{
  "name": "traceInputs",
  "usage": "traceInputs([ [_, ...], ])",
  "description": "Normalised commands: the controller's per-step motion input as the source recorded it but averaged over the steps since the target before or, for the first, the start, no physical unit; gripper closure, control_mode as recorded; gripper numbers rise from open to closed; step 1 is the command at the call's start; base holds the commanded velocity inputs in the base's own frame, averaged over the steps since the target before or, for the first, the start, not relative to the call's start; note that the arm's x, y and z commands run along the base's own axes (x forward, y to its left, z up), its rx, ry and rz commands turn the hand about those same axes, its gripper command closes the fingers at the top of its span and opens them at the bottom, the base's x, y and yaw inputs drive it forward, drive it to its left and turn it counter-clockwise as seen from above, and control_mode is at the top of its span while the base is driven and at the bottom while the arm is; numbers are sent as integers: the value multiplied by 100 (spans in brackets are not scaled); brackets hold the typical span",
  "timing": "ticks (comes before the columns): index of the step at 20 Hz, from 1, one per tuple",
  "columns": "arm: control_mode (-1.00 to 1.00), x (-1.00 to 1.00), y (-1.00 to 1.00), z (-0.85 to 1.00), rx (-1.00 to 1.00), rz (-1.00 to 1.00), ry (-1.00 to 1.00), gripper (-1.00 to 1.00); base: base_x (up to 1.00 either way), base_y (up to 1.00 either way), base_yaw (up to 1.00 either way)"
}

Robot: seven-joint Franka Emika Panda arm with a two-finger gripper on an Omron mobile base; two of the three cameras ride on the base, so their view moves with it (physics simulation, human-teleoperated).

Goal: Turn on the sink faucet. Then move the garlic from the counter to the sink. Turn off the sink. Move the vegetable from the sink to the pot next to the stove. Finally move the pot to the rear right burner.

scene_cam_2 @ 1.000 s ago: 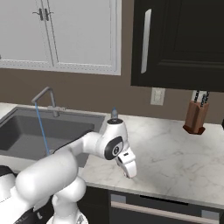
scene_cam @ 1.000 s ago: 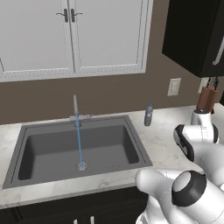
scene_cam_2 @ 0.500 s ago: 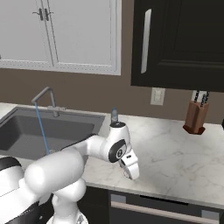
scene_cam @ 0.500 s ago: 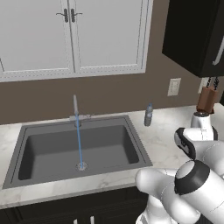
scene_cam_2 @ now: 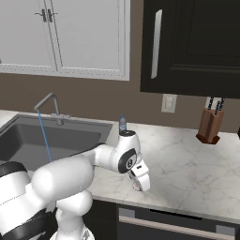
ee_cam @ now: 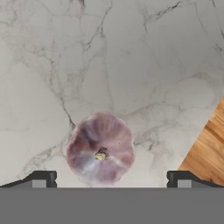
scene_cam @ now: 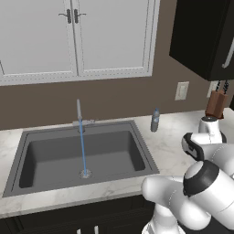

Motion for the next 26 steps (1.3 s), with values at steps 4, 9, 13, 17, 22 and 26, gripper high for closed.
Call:
traceInputs([
  [4,-100,0,-1,-9,0,0,0,-100,0,0,0],
  [9,-100,0,-4,-10,0,0,0,-100,0,0,0],
  [13,-100,0,-3,-11,0,0,0,-100,0,0,0],
  [17,-100,0,-4,-14,0,0,0,-100,0,0,0],
  [22,-100,3,-2,-12,0,2,0,-100,0,0,0],
  [26,-100,3,-7,-12,0,6,-1,-100,0,0,0],
])
